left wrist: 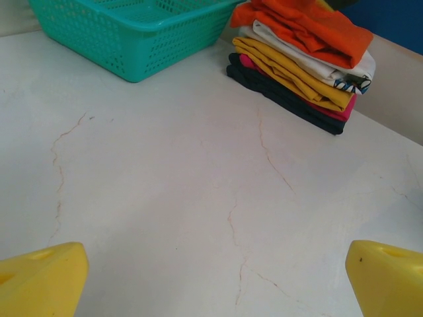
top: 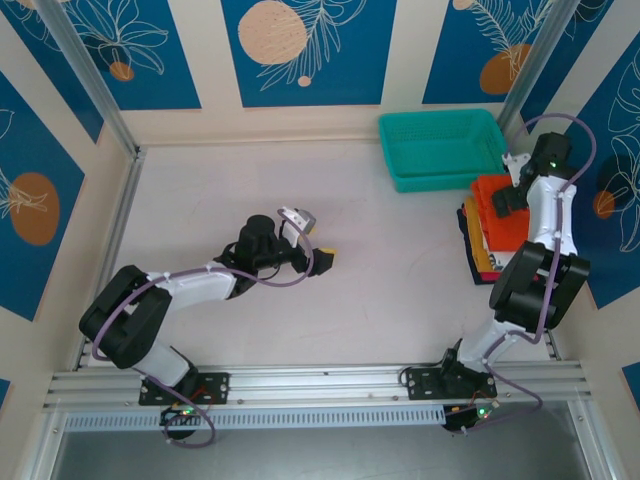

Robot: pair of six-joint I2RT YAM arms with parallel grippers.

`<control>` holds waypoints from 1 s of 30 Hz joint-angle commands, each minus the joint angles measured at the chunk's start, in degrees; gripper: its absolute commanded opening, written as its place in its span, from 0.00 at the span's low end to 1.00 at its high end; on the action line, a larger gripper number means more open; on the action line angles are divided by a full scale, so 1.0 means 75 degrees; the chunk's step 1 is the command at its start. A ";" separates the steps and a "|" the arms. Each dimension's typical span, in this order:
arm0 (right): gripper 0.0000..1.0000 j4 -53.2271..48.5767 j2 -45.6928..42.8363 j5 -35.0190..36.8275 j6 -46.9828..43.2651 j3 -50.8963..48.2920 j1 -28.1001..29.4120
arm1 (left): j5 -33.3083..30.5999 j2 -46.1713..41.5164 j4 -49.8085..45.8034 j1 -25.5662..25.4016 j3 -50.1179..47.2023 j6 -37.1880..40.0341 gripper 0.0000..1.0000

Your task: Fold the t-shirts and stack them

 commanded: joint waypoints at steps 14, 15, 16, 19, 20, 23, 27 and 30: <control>0.80 0.0750 0.0594 -0.1361 0.3808 -0.0344 -0.0084 | 0.0187 0.0180 0.0425 -0.0091 -0.0078 -0.0277 1.00; 0.80 0.0747 0.0683 -0.1410 0.3943 -0.0393 -0.0121 | 0.0183 0.0172 0.0411 -0.0091 -0.0081 -0.0277 1.00; 0.81 0.0724 0.0767 -0.1449 0.4089 -0.0465 -0.0149 | 0.0187 0.0171 0.0393 -0.0082 -0.0079 -0.0280 1.00; 0.88 0.0576 0.0977 -0.1636 0.4556 -0.0663 -0.0309 | 0.0164 0.0169 0.0389 -0.0082 -0.0081 -0.0291 1.00; 0.90 0.0509 0.1034 -0.1756 0.4700 -0.0717 -0.0371 | 0.0151 0.0168 0.0405 -0.0084 -0.0081 -0.0308 1.00; 0.96 0.0482 0.0983 -0.2103 0.4886 -0.0907 -0.0447 | 0.0145 0.0151 0.0412 -0.0087 -0.0081 -0.0311 1.00; 1.00 0.0614 0.0361 -0.2534 0.4972 -0.1115 -0.0449 | 0.0051 0.0039 0.0320 -0.0080 -0.0061 -0.0289 1.00; 0.99 0.0795 -0.0400 -0.2850 0.5137 -0.1326 -0.0451 | -0.0266 -0.0178 0.0170 -0.0023 -0.0087 -0.0290 1.00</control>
